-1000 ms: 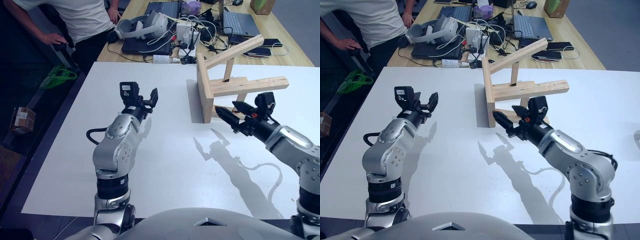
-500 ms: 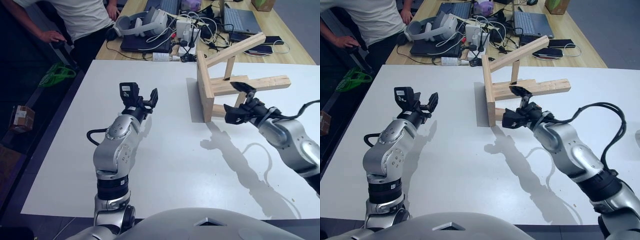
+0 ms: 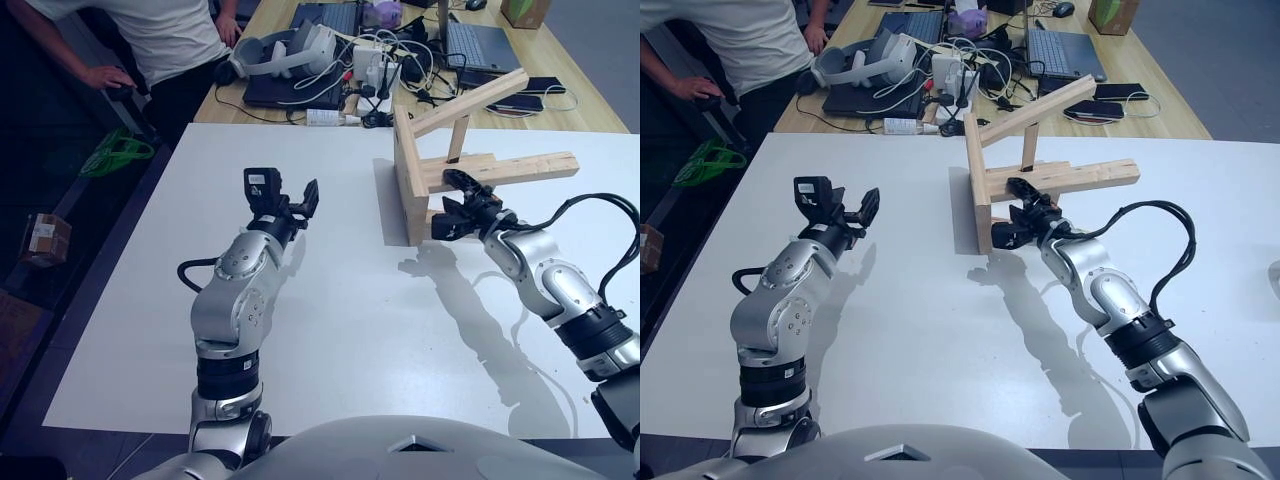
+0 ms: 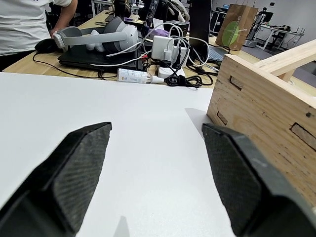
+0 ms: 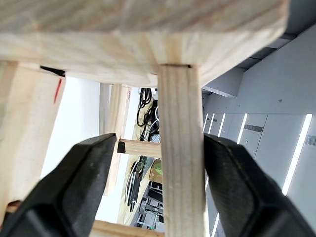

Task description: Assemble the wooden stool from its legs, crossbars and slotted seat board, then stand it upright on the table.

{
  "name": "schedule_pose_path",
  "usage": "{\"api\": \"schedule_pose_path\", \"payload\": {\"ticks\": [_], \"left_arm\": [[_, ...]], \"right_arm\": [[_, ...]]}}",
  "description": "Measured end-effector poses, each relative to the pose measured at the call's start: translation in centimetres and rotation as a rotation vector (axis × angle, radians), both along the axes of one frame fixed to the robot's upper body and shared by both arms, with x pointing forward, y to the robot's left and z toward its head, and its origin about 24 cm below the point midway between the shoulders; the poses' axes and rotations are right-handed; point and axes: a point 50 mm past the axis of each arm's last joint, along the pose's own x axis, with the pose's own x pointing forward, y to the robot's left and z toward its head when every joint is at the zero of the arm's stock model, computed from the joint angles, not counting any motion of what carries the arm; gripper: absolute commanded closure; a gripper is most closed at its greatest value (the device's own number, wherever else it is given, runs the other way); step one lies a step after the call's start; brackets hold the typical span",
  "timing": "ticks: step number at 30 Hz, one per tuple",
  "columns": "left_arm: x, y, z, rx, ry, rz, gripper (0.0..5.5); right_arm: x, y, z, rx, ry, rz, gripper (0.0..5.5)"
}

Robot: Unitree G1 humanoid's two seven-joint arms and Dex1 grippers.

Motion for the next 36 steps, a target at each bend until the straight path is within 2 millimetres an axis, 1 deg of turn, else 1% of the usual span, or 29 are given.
{"api": "schedule_pose_path", "payload": {"ticks": [5, 7, 14, 20, 24, 29, 31, 32, 36], "left_arm": [[0.2, -0.1, 0.0, 0.011, 0.002, -0.012, 2.09], [0.2, 0.0, 0.0, 0.015, 0.001, -0.010, 2.09], [0.3, -0.1, 0.0, 0.020, -0.001, -0.016, 2.09], [0.3, -0.2, 0.0, 0.020, -0.002, -0.020, 2.09], [0.3, -0.2, 0.0, 0.021, -0.004, -0.022, 2.09], [0.4, -0.2, 0.0, 0.021, -0.004, -0.021, 2.09], [0.4, -0.2, 0.0, 0.020, -0.005, -0.020, 2.09], [0.4, -0.2, 0.0, 0.020, -0.008, -0.020, 2.09], [0.4, 0.2, 0.1, 0.016, -0.024, 0.006, 2.09]], "right_arm": [[0.8, -0.4, 0.4, 0.131, 0.009, -0.073, 3.79], [0.9, -0.3, 0.6, 0.175, 0.016, -0.080, 4.01], [1.0, 0.1, 1.2, 0.249, 0.021, -0.074, 4.01], [0.8, 1.6, 1.8, 0.335, 0.041, -0.019, 4.01], [0.7, 2.5, 2.6, 0.454, 0.050, 0.015, 4.01], [0.4, 3.6, 4.2, 0.658, 0.069, 0.084, 4.01], [0.3, 4.0, 4.4, 0.701, 0.077, 0.102, 4.01], [0.3, 4.1, 4.5, 0.730, 0.079, 0.106, 4.01], [0.2, 3.7, 5.2, 0.941, 0.105, 0.076, 4.01]]}}
